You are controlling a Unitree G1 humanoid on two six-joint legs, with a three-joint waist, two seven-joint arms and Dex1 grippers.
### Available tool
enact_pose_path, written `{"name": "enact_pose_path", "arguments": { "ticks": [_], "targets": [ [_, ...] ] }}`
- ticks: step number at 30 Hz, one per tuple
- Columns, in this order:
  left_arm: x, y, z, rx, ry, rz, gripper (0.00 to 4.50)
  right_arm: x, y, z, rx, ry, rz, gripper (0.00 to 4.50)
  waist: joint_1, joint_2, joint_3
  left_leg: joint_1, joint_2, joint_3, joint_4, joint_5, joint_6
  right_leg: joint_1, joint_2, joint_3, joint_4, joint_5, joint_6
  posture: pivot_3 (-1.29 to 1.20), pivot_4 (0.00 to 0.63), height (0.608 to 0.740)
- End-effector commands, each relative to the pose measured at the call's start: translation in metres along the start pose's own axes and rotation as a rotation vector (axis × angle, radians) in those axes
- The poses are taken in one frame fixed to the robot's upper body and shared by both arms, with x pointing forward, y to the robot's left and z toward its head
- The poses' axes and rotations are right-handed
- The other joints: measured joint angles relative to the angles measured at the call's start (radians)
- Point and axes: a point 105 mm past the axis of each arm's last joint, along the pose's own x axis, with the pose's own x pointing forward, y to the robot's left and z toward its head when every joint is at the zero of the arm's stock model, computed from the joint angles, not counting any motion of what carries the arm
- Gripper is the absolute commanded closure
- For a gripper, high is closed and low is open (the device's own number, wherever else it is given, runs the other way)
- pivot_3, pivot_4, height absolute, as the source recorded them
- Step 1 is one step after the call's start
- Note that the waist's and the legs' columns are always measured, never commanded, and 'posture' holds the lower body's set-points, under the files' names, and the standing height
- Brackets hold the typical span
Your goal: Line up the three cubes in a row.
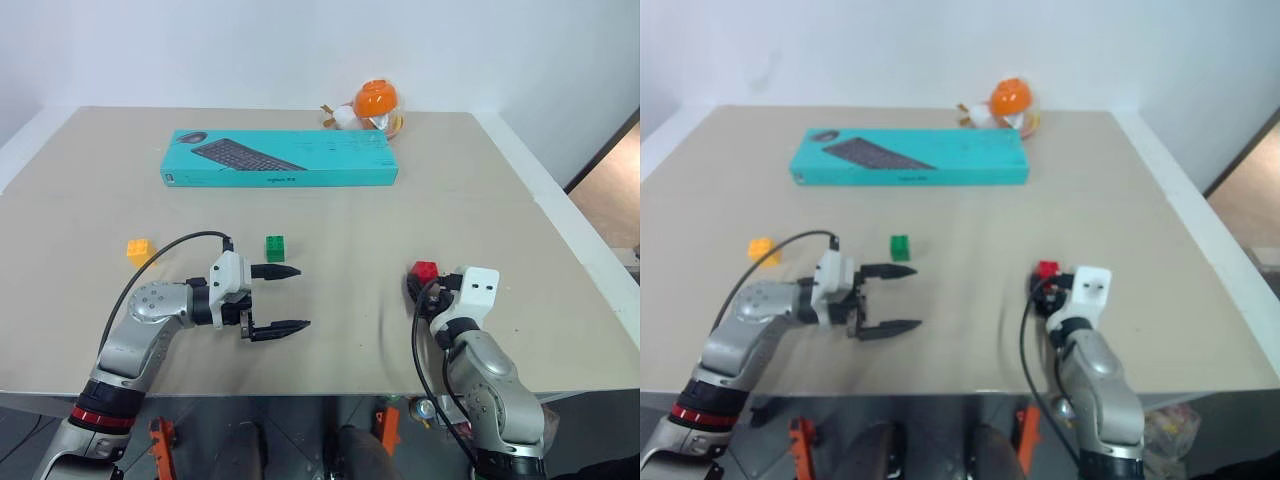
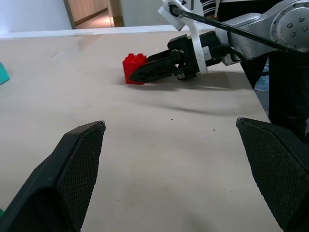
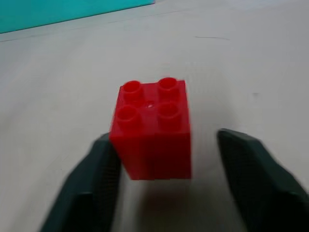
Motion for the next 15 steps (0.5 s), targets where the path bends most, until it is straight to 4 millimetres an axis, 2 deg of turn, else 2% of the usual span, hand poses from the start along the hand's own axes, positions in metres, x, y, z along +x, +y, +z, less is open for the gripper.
{"name": "enact_pose_path", "arguments": {
  "ticks": [1,2,6,11,15],
  "targets": [
    [0.0,0.002,0.006,0.03,-0.007,0.009,0.0,0.001,0.002,0.007,0.003,-0.032,0.004,2.88,0.0,0.0,0.0,0.0,0.0,0.0,0.0,0.0,0.0,0.0,0.0,0.0,0.0,0.0,0.0,0.0,0.15,0.74],
    [0.0,0.003,0.006,0.025,-0.007,0.014,0.0,0.0,0.004,0.007,-0.008,-0.028,0.013,3.2,0.0,0.0,0.0,0.0,0.0,0.0,0.0,0.0,0.0,0.0,0.0,0.0,0.0,0.0,0.0,0.0,0.15,0.74],
    [-0.003,0.006,0.005,0.006,-0.004,0.057,0.0,0.001,0.026,0.015,-0.108,-0.026,0.157,3.27,-0.002,0.0,0.0,0.0,0.0,0.0,0.0,0.0,0.0,0.0,0.0,0.0,0.0,0.0,0.0,0.0,0.15,0.74],
    [-0.021,0.012,-0.004,0.004,0.034,0.157,0.0,0.007,0.078,0.048,-0.272,-0.045,0.587,3.27,-0.018,0.001,0.001,0.001,0.0,0.002,0.0,0.0,0.001,-0.001,0.0,0.0,0.0,0.002,0.0,0.0,0.15,0.74],
    [-0.038,0.016,-0.012,-0.008,0.068,0.235,0.0,0.001,0.109,0.055,-0.425,-0.002,0.958,3.27,-0.022,0.001,0.001,0.001,0.0,0.0,0.0,0.001,0.001,0.0,0.001,-0.002,0.0,0.001,-0.001,0.0,0.15,0.74]
  ]
}}
